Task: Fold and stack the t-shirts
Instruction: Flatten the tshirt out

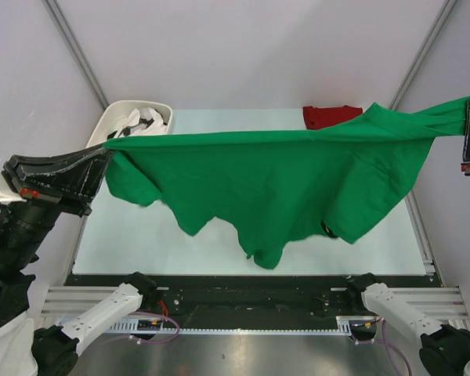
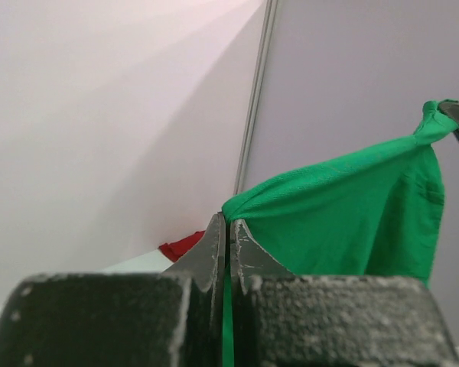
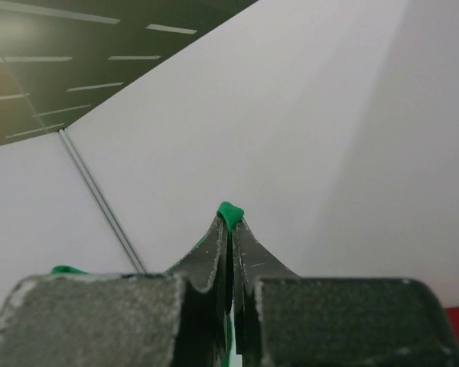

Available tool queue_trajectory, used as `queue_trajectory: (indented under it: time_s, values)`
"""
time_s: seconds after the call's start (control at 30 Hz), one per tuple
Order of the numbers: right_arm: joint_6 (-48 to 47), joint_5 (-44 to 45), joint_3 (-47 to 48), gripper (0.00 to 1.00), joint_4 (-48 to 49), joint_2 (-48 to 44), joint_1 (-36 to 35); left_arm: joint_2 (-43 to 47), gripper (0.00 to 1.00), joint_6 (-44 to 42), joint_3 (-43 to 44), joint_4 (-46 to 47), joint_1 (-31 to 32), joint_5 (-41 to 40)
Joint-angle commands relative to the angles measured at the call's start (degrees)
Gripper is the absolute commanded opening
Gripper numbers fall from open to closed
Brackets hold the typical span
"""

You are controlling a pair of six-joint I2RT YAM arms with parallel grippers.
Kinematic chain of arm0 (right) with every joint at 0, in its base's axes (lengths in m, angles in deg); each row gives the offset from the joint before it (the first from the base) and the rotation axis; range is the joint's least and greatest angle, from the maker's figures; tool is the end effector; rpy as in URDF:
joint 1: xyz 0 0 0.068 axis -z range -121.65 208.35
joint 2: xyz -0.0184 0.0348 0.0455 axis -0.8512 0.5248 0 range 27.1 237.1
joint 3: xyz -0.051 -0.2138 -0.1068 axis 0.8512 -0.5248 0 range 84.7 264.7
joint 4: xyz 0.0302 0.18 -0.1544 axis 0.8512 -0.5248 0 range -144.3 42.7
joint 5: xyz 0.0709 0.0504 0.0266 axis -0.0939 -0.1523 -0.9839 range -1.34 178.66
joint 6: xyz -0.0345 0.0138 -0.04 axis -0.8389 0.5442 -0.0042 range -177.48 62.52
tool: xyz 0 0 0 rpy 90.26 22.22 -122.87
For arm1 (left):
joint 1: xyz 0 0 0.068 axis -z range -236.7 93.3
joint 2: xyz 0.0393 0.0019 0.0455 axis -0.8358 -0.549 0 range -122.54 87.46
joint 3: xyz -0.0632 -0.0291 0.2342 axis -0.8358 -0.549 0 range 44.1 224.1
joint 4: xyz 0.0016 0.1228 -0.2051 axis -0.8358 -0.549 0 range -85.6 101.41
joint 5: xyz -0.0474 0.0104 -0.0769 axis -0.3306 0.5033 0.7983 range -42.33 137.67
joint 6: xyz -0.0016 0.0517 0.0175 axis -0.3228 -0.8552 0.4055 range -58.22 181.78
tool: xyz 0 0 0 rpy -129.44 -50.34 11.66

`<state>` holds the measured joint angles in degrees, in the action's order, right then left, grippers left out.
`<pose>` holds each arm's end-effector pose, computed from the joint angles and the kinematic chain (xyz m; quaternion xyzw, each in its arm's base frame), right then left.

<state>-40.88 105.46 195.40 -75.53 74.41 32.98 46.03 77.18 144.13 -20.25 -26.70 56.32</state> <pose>0.0005 -0.0115 0.5731 0.0944 0.4642 0.2516 0.8440 0.0028 -0.0081 0.5384 0.1300 0.5091 -0.3644 0.7689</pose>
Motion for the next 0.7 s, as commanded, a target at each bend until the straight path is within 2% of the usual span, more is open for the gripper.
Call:
queue_trajectory:
  time_s: [0.0,0.1,0.2,0.3,0.33,0.4,0.43,0.53,0.67]
  values:
    - [2.56,-6.77,4.87,0.00,-1.83,5.23,7.77,-5.23,0.00,-4.06,3.68,-0.07,-0.38,-1.70]
    - [2.47,-8.18,5.42,0.00,-3.59,8.14,9.72,-8.66,0.00,-5.20,4.56,-1.47,-0.38,-2.84]
    - [2.38,-6.43,1.38,0.00,-3.50,10.08,9.81,-10.33,0.00,-6.08,-1.22,0.36,-0.38,-4.33]
    - [3.09,-4.67,-10.64,0.00,0.62,9.21,9.81,-10.51,0.00,-5.21,-14.30,5.61,-0.38,-5.65]
    - [3.35,-2.84,-17.72,0.00,1.76,9.12,9.81,-10.51,0.00,-4.68,-21.99,7.38,-0.38,-6.18]
    - [3.88,-0.55,-24.18,0.00,4.23,10.25,9.72,-10.86,0.00,-2.14,-29.59,12.99,-0.38,-7.14]
    - [4.23,1.72,-28.65,0.00,4.58,11.48,9.81,-11.21,0.00,-1.17,-36.41,14.94,-0.64,-7.06]
    - [5.63,5.68,-33.34,0.00,4.76,17.98,9.81,-15.16,0.00,2.52,-44.62,19.52,-2.30,-6.36]
    - [7.65,9.91,-38.79,0.00,9.67,26.32,10.51,-21.57,0.00,5.78,-49.57,24.71,-5.82,-6.27]
